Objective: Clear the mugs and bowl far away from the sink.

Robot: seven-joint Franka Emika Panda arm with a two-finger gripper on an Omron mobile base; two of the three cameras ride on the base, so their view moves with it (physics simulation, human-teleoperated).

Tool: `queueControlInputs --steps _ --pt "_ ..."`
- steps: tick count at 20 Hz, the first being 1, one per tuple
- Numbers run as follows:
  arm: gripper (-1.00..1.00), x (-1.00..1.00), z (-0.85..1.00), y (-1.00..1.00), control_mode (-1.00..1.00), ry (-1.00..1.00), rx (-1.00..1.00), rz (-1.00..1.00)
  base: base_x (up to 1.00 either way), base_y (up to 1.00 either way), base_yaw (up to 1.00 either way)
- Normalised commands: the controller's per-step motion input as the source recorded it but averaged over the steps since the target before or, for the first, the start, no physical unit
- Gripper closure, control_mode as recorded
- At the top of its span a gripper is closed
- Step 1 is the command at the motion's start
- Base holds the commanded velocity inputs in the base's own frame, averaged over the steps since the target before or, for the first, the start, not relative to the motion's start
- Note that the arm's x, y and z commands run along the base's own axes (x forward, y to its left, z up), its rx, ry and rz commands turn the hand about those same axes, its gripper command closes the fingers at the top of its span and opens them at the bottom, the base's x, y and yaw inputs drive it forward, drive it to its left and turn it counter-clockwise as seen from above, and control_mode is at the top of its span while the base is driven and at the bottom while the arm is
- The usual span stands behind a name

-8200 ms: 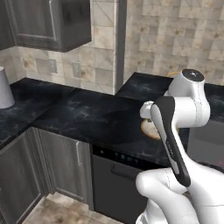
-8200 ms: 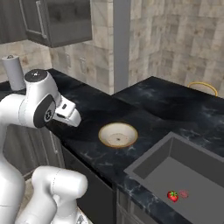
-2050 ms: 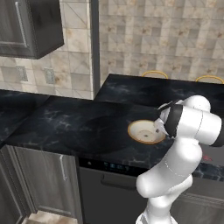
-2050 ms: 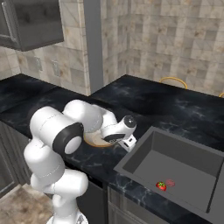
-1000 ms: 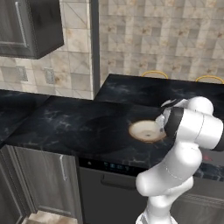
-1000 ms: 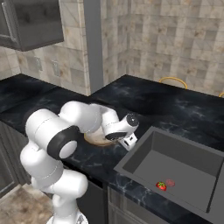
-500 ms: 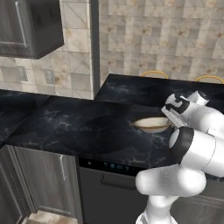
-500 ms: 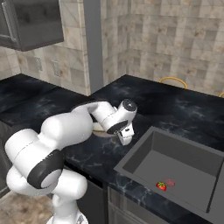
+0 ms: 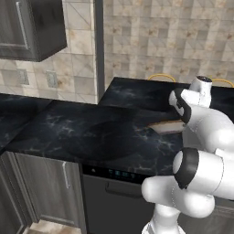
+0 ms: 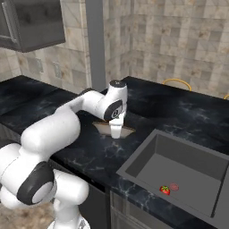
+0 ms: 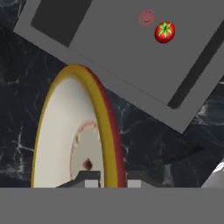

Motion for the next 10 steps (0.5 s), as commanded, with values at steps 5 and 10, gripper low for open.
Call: queueControlInputs --steps 5,10 --pt "1.00 -0.40 0.52 0.06 -1.00 0.02 0.00 -0.20 0.00 0.00 0.00" --pt "1.00 -0.58 0.40 0.03 -1.00 -0.04 0.00 0.01 0.00 0.00 0.00"
